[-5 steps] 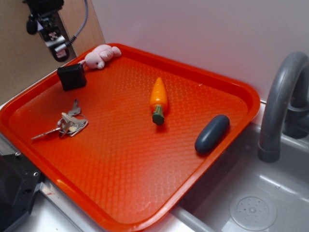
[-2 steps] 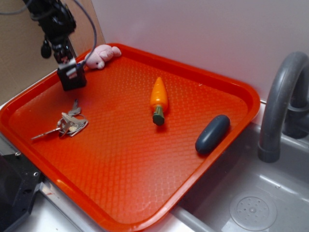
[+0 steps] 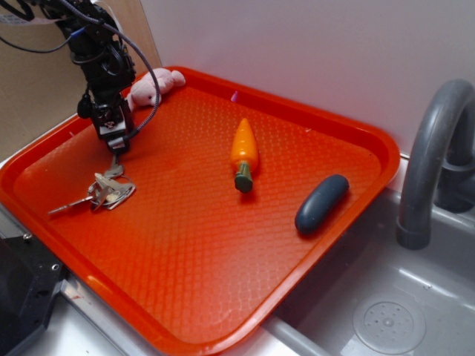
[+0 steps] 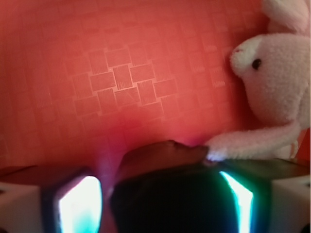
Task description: Grab the black box.
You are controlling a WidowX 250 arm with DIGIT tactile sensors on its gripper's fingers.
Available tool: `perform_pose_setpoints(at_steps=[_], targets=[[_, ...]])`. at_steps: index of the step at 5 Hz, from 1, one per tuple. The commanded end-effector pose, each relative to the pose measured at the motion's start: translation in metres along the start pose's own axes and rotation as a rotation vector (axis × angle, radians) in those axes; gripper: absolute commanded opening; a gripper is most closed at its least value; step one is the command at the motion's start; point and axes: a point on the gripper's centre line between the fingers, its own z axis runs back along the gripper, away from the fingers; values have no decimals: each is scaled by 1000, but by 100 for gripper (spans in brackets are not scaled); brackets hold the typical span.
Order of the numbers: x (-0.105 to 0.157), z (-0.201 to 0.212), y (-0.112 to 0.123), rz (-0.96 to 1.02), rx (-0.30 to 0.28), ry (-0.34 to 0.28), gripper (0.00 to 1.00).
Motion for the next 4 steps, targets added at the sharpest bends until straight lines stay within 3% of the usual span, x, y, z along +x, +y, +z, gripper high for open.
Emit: perform_pose_setpoints(at_steps=[1, 2, 3, 4], targets=[[30, 94, -24, 35, -3, -81, 0], [43, 148, -55, 237, 27, 16, 0], [33, 203, -86, 468, -126, 152, 0], [25, 207, -106, 705, -135, 2, 0]])
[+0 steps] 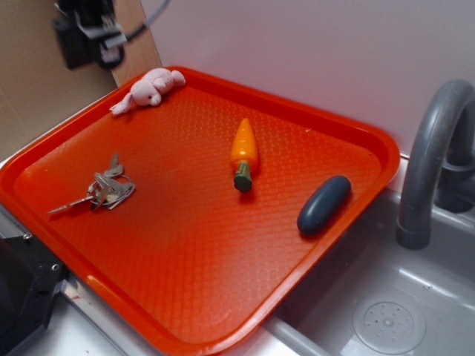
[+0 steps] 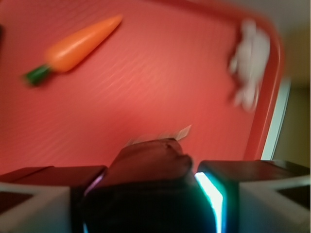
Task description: Grab the black box.
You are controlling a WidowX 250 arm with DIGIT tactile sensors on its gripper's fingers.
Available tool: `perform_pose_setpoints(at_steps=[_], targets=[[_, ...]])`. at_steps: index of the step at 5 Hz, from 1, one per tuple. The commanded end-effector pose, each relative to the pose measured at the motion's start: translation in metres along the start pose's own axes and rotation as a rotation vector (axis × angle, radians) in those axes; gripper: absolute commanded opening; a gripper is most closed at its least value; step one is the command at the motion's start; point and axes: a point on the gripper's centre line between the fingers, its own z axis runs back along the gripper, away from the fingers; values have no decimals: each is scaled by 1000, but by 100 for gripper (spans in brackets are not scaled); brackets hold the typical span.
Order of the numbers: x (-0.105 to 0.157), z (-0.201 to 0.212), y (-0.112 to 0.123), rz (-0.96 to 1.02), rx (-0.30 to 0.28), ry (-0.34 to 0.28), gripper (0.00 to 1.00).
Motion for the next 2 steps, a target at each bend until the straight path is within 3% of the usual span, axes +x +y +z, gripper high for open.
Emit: perform_pose_setpoints(at_steps=[1, 2], targets=[[-5, 9, -18, 189, -69, -235, 0], [-7, 9, -16, 192, -89, -252, 0]])
